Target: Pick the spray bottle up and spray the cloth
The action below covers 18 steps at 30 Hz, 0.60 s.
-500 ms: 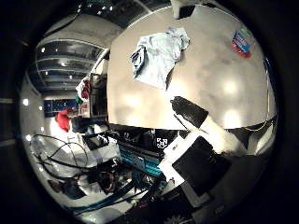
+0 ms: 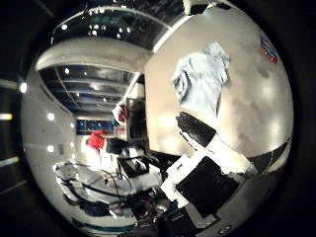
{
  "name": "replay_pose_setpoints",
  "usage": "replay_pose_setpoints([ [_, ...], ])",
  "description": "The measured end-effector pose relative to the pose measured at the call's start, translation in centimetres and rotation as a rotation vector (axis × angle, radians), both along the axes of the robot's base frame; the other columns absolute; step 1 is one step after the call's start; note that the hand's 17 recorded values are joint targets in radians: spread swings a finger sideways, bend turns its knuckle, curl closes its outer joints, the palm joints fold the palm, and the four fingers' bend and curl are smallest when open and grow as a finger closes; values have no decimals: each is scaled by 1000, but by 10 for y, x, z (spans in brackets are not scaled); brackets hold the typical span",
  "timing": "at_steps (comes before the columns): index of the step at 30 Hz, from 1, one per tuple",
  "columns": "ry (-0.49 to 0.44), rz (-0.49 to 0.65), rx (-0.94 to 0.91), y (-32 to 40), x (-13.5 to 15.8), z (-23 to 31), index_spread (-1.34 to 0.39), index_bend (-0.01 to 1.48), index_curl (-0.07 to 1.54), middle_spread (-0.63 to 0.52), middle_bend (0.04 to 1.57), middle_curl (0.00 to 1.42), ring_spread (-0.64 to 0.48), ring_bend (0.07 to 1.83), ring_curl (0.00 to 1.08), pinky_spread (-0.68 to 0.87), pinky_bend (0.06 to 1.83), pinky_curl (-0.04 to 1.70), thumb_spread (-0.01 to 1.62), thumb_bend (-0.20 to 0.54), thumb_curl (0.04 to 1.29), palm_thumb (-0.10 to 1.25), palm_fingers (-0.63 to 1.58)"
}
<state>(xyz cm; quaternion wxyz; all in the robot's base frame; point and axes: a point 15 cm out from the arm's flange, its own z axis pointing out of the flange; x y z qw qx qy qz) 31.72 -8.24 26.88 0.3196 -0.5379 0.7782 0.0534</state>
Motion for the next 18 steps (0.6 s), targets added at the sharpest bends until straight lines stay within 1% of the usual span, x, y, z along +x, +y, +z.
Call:
replay_pose_setpoints([
  [4, -66, -103, 60, -34, -5, 2, -276, 150, 285, 51, 197, 325, 96, 386, 243, 392, 463, 291, 1077, -23, 350, 694, 217],
  [10, -114, -260, 128, -89, -24, -5, -231, 153, 278, 107, 201, 338, 129, 395, 247, 396, 488, 291, 1074, -22, 350, 693, 179],
  [15, -164, -350, 151, -134, -39, -9, -222, 156, 277, 117, 203, 345, 132, 399, 249, 392, 493, 287, 1074, -22, 350, 693, 176],
  [18, -170, -385, 176, -151, -48, -19, -213, 156, 279, 129, 209, 350, 133, 405, 251, 391, 491, 283, 1076, -22, 349, 695, 182],
])
